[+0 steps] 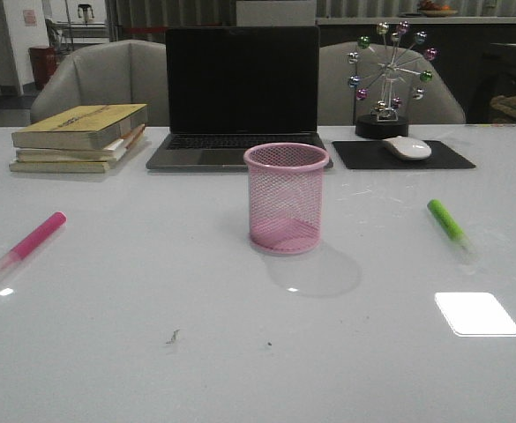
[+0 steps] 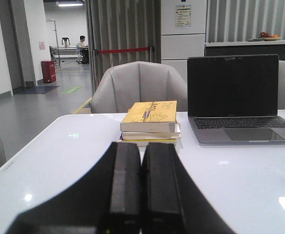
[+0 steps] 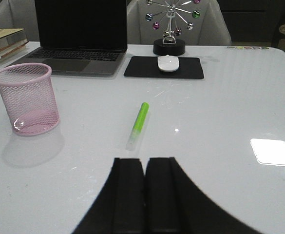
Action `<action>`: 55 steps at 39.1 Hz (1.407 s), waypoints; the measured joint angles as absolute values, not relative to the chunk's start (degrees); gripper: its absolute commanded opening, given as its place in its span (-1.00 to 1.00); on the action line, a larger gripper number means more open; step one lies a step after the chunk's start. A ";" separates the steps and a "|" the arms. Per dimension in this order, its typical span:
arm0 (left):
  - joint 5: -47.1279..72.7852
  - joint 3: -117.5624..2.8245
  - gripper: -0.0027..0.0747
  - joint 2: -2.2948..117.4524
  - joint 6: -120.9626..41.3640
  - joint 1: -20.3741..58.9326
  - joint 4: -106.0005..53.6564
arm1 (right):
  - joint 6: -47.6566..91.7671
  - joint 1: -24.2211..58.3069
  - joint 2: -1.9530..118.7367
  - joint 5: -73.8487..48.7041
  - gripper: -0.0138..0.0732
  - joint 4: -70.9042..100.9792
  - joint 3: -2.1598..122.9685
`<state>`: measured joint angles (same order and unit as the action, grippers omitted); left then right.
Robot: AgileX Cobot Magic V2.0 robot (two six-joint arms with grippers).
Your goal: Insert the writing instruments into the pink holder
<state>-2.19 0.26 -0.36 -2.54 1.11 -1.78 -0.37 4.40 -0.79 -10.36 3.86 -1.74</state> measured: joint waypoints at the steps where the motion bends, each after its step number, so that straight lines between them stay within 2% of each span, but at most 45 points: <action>1: -2.19 0.26 -0.69 -0.36 -2.54 1.11 -1.78 | -0.37 4.40 -0.79 -10.36 -0.64 3.86 -1.74; 35: -2.29 0.26 -0.69 -0.36 -2.54 1.11 -1.78 | -0.37 4.40 -0.79 -10.36 -0.64 3.86 -1.74; 43: -8.08 0.26 -0.69 -0.36 -2.54 1.11 -1.87 | -0.37 4.40 -0.79 -10.06 -0.64 3.86 -1.74; 48: -9.27 0.15 -0.69 -0.36 -1.85 1.11 -1.87 | -0.37 4.40 -0.79 -6.59 -0.64 3.86 -1.74; 55: -7.23 -3.68 -0.69 -0.36 0.45 1.11 -1.87 | -1.43 4.40 -0.79 5.23 -0.64 3.86 -1.17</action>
